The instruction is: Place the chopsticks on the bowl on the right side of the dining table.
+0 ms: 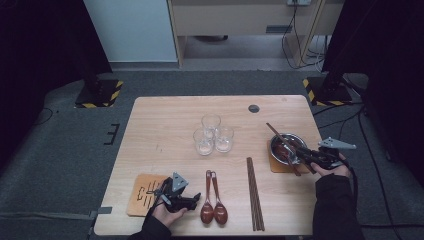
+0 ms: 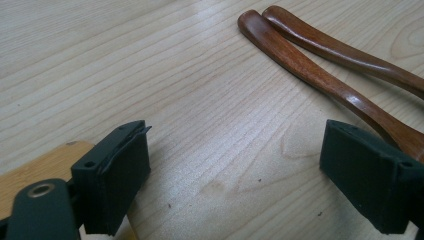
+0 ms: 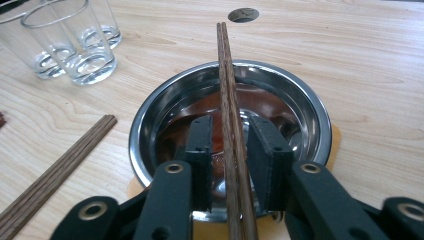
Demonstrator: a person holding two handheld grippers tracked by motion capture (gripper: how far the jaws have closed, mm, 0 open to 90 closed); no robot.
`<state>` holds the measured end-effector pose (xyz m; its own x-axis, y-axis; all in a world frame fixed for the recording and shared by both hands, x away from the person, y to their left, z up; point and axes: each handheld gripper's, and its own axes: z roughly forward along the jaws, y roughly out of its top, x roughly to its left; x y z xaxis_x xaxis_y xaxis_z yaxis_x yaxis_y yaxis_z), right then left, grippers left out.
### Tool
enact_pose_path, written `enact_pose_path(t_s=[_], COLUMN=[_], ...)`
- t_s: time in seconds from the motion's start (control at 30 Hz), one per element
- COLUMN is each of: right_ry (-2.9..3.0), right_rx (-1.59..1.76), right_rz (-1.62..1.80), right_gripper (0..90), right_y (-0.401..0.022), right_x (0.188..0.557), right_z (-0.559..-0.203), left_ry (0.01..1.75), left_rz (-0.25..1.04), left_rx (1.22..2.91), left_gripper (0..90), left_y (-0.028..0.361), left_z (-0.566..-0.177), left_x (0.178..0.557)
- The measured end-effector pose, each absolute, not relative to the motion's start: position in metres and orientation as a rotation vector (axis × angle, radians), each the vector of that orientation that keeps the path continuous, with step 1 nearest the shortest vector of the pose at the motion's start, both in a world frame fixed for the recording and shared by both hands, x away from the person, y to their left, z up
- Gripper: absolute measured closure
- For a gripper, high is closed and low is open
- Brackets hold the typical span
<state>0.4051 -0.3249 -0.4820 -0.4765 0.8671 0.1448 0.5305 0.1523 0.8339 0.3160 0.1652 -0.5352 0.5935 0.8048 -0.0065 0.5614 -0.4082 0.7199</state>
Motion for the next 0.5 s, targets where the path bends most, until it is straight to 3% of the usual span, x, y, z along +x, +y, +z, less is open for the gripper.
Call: enact_pose_path(t_s=[0.5], right_ry=[2.046], right_rx=[1.387], right_rz=[1.28], right_gripper=[84.8], right_y=[-0.332], right_x=[0.375], right_z=[-0.481], left_ry=[1.077], left_rz=[0.45], left_rx=[2.126], left_gripper=[11.6], left_y=[0.165], left_z=[-0.535], left_x=[0.316])
